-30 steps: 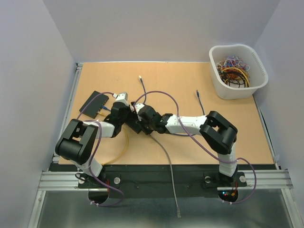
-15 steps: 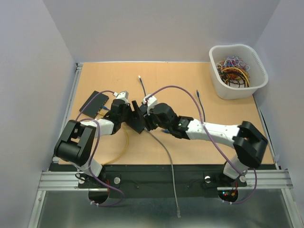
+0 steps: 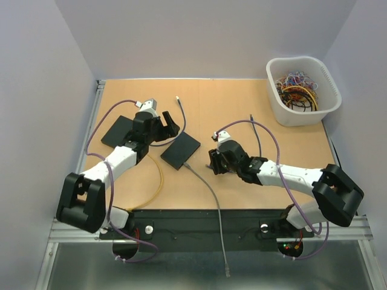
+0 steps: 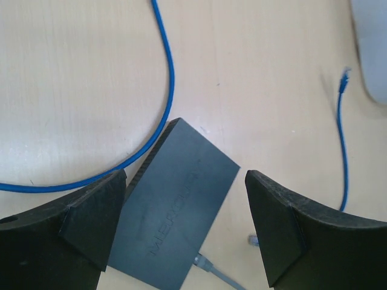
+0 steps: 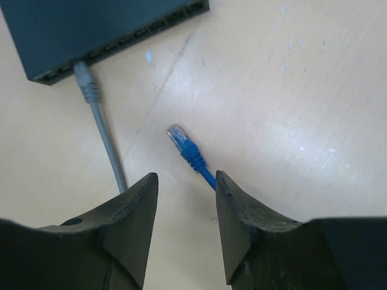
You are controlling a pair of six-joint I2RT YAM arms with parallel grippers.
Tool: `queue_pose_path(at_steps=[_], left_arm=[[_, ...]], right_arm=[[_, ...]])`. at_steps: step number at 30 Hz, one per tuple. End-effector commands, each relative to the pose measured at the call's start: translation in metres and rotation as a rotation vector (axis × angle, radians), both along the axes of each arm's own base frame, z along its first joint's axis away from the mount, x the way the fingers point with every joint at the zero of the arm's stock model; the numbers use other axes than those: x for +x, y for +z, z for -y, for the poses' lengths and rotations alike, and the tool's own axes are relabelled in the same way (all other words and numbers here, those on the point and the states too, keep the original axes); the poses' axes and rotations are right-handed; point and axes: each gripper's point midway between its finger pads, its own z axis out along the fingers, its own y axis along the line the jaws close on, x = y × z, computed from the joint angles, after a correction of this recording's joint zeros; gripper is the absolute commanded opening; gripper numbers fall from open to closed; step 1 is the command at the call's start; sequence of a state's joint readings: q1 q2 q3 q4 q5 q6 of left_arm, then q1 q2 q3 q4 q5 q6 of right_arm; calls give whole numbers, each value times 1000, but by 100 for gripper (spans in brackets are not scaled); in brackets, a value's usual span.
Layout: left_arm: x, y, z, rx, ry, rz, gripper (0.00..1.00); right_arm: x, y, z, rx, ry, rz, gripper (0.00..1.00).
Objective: Insert the plug into the switch port
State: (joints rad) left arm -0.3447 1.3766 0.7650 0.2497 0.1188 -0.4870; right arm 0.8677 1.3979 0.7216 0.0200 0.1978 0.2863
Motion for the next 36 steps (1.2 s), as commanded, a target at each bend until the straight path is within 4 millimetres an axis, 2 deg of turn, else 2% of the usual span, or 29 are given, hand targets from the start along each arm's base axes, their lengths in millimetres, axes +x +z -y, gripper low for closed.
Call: queue_pose_path(at_steps=[1, 2, 3, 4, 5, 6, 7, 10, 14, 17, 34, 36], left_arm=[[-14, 58, -5, -13, -17, 69, 91], [-18, 64, -7, 2, -27, 76, 91], [-22, 84, -9, 5, -28, 111, 91], [-23, 91, -12, 18, -28, 129, 91], [-32, 86, -17, 48, -27, 91, 91], [-35, 100, -25, 80, -13, 131, 91], [-38, 103, -30, 104, -6, 138, 91], [-45, 104, -52, 198, 44, 161, 92], [-51, 88, -68, 272, 82, 148, 93], [-53, 78, -67, 274, 65, 134, 93], [-53, 75, -62, 273, 35, 128, 93], [-53, 76, -61, 271, 32, 129, 93]], right_arm=[[2, 0, 1, 43, -27, -28, 47], [3, 0, 1, 43, -24, -32, 47], [4, -2, 1, 36, -23, -32, 47], [3, -4, 1, 30, -16, -36, 47], [3, -6, 1, 24, -13, -42, 47], [3, -10, 0, 16, -11, -53, 47], [3, -12, 0, 14, -11, -57, 46], [1, -20, 0, 3, -10, -79, 46], [4, -34, 5, -31, -32, -102, 44], [6, -37, 6, -37, -35, -106, 44], [11, -49, -8, -44, 1, -139, 42], [11, -51, -8, -49, 5, -144, 38]])
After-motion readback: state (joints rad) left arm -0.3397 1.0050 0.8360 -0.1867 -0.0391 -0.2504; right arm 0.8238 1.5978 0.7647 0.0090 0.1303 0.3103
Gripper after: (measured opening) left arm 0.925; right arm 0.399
